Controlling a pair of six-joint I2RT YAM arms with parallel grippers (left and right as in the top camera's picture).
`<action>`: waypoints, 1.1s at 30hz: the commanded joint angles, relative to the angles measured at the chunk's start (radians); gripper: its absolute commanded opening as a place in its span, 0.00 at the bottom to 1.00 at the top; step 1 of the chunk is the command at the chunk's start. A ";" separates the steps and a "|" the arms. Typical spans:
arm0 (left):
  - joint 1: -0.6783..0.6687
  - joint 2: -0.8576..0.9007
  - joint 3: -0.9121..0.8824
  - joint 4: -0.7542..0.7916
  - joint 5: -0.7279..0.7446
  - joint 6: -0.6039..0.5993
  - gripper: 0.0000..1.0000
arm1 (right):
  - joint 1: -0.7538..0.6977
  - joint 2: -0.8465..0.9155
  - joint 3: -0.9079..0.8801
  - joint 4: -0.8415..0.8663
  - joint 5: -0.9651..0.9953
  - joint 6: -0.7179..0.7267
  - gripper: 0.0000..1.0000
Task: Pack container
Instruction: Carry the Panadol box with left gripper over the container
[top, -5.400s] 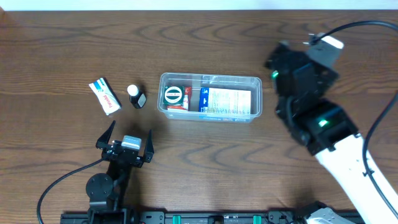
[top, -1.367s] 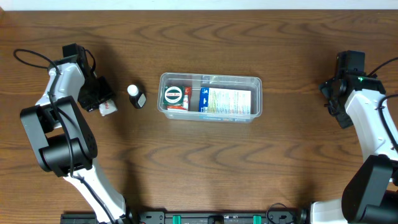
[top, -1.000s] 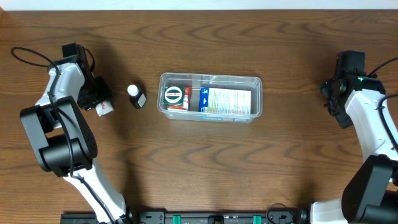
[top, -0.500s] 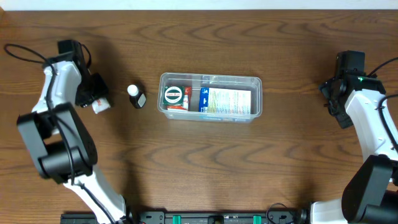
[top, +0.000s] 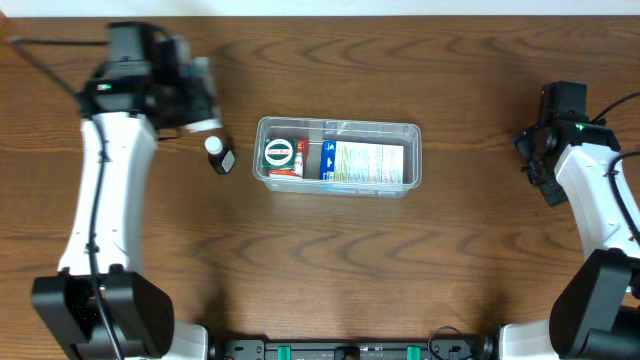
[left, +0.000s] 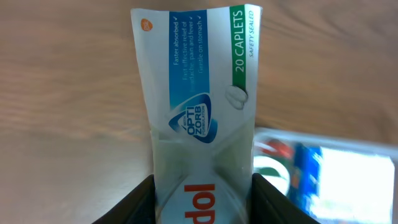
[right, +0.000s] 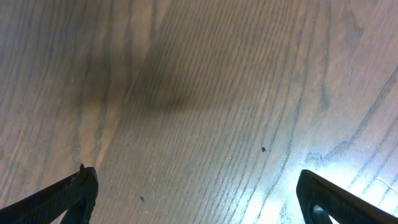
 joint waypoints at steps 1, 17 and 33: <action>-0.123 -0.011 0.014 -0.005 0.032 0.156 0.43 | -0.006 0.005 0.001 -0.002 0.008 0.014 0.99; -0.589 -0.008 -0.003 0.089 -0.059 0.479 0.42 | -0.006 0.005 0.001 -0.002 0.008 0.014 0.99; -0.618 0.076 -0.072 0.192 -0.043 0.525 0.38 | -0.006 0.005 0.001 -0.003 0.008 0.014 0.99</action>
